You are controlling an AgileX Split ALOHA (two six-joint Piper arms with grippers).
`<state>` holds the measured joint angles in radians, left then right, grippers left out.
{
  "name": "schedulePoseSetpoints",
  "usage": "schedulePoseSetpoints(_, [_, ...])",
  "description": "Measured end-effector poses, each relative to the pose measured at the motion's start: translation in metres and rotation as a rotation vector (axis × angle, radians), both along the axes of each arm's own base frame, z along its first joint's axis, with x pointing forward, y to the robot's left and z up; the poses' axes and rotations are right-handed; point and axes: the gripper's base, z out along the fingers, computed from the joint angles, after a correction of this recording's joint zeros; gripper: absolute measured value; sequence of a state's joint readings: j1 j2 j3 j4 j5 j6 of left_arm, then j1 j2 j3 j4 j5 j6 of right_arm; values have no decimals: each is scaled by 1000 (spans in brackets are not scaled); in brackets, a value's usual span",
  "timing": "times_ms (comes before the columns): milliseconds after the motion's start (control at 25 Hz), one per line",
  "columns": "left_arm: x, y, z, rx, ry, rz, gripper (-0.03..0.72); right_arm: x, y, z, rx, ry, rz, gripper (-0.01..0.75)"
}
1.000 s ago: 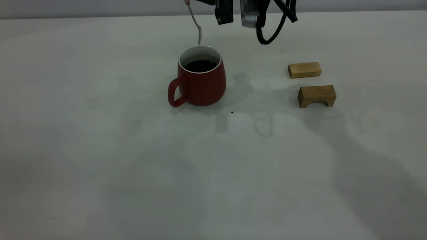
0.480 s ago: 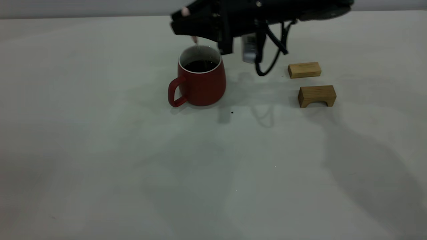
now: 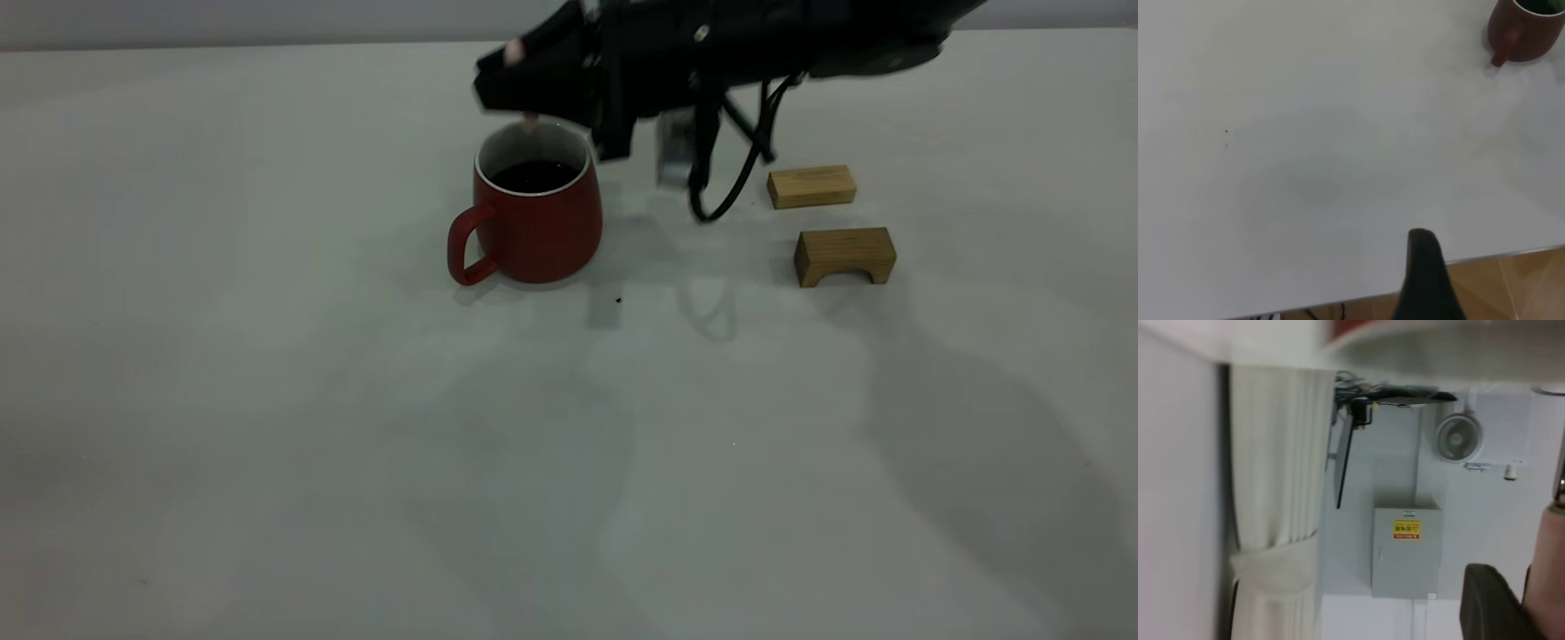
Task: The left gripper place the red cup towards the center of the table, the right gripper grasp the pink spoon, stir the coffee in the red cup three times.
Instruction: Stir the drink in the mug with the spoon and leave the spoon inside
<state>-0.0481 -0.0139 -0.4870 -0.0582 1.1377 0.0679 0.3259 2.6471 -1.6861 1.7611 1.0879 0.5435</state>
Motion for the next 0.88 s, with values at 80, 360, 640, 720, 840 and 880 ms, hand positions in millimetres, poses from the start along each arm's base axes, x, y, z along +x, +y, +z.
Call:
schedulePoseSetpoints(80, [0,0,0,0,0,0,586,-6,9,-10,1,36,18,120])
schedulePoseSetpoints(360, [0,0,0,0,0,0,586,8,27,-12,41,-84,67,122])
schedulePoseSetpoints(640, [0,0,0,1,0,-1,586,22,6,-9,38,-142,33,122])
schedulePoseSetpoints(720, [0,0,0,1,0,-1,586,19,-6,-12,20,-114,8,122])
schedulePoseSetpoints(840, [0,0,0,1,0,-1,586,8,-10,-12,-1,-70,3,122])
schedulePoseSetpoints(880, [0,0,0,1,0,-1,586,5,-8,-12,-1,-65,9,122])
